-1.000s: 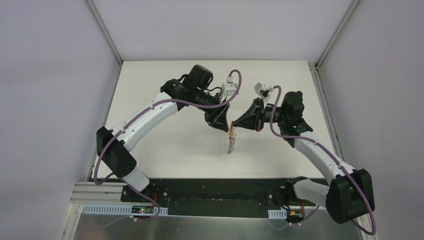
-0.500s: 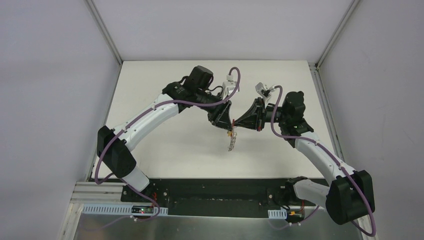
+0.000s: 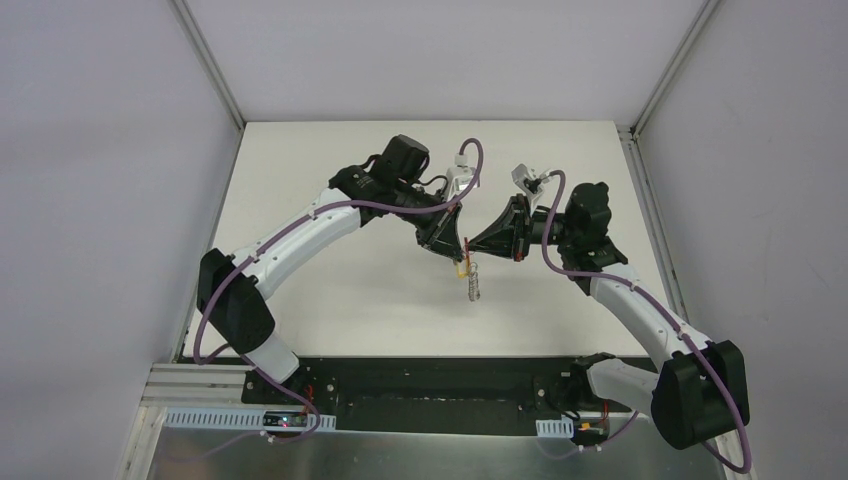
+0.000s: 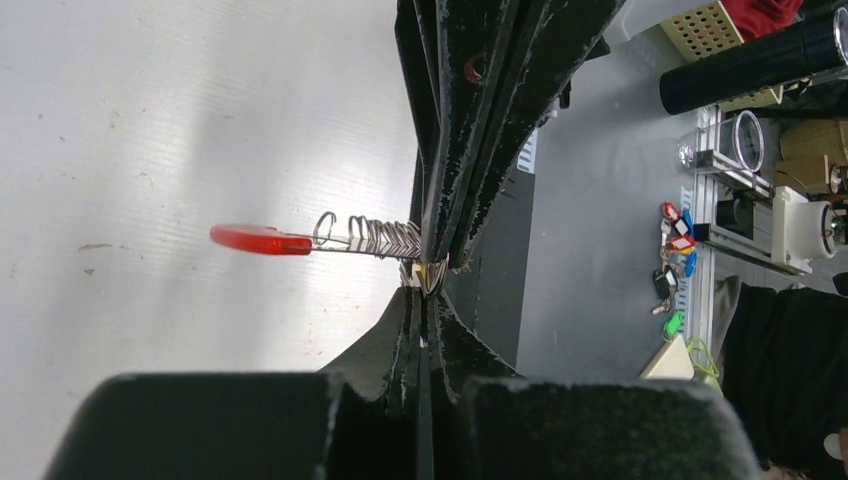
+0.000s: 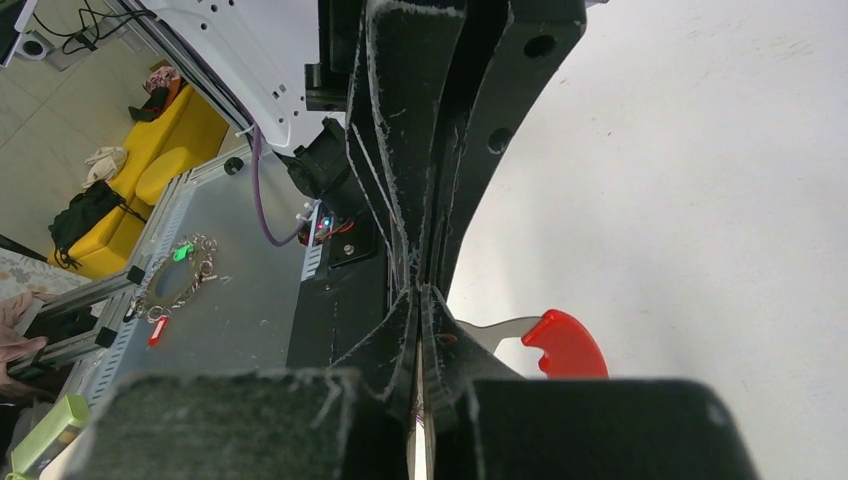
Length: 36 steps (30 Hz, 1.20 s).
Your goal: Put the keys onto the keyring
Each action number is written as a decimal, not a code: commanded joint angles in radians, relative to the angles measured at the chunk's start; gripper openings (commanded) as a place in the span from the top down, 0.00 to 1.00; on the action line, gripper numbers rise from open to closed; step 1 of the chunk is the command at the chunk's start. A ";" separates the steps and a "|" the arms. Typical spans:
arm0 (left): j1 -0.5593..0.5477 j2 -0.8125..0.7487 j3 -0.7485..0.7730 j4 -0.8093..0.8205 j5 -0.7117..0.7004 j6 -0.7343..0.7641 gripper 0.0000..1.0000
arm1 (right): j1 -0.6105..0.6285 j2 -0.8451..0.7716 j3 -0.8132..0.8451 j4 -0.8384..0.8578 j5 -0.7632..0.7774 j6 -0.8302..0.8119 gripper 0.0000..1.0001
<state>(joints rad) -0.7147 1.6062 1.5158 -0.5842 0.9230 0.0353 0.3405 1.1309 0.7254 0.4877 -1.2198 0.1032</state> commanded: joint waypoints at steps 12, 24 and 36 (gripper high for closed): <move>-0.020 0.047 0.048 -0.026 0.053 0.000 1.00 | -0.008 -0.023 0.017 0.082 0.017 0.024 1.00; -0.008 -0.018 0.071 -0.086 -0.002 0.121 0.67 | -0.016 -0.034 -0.004 0.080 -0.021 -0.003 1.00; -0.005 -0.008 0.119 -0.029 -0.006 0.153 0.59 | -0.016 -0.030 -0.010 0.078 -0.046 -0.008 1.00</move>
<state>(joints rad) -0.7200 1.6341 1.5997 -0.6552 0.9062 0.1692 0.3305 1.1286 0.7212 0.5003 -1.2282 0.1108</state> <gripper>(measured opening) 0.412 0.006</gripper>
